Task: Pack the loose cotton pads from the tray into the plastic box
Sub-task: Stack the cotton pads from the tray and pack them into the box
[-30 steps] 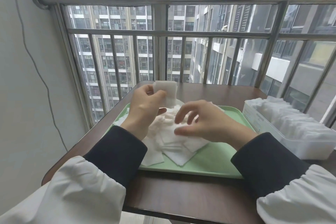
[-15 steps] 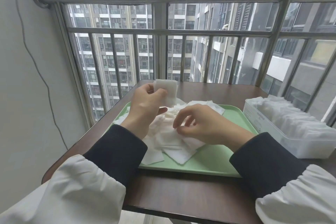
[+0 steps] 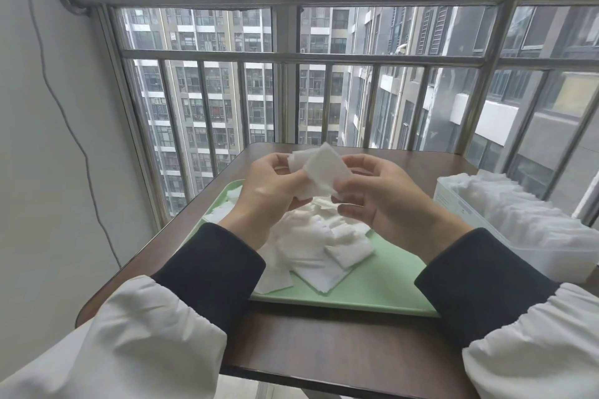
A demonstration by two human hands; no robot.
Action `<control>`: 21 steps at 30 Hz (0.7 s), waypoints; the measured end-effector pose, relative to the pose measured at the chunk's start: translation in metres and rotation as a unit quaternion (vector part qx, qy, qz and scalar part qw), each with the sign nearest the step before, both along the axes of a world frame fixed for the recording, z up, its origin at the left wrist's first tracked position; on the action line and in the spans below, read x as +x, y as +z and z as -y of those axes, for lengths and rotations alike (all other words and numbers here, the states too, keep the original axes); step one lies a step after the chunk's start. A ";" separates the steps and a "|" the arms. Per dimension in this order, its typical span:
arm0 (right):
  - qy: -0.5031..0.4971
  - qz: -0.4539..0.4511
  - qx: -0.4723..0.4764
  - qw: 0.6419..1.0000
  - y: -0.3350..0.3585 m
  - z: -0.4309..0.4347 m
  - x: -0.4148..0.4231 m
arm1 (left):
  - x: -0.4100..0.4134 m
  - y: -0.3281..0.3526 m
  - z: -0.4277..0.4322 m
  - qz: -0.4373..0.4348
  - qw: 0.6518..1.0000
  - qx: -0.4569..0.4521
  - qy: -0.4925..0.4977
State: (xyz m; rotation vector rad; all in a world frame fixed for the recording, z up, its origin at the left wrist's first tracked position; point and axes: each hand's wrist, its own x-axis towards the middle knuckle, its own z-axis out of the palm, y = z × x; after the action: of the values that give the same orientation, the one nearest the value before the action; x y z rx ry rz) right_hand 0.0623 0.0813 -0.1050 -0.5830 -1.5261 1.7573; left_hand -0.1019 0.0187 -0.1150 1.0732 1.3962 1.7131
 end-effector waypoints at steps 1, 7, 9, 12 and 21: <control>0.003 0.000 0.002 1.000 -0.001 0.001 -0.001 | 0.002 0.001 0.000 0.003 1.000 -0.002 -0.012; -0.035 -0.007 -0.019 0.999 -0.002 0.001 -0.001 | 0.007 0.002 0.000 0.014 0.997 -0.008 -0.070; -0.046 0.001 -0.018 0.999 -0.001 0.001 -0.001 | 0.008 0.002 0.000 0.033 0.996 -0.014 -0.077; -0.081 0.052 0.018 0.995 -0.003 0.001 -0.003 | 0.008 0.003 -0.001 0.061 0.995 -0.013 -0.080; -0.160 0.102 0.083 0.978 -0.010 0.003 -0.009 | 0.018 0.009 -0.003 0.143 0.980 -0.024 -0.138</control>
State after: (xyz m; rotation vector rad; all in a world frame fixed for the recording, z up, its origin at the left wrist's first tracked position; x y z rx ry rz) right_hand 0.0534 0.0786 -0.1153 -0.8910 -1.5962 1.3446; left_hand -0.0841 0.0216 -0.1059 0.9039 1.0498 1.5518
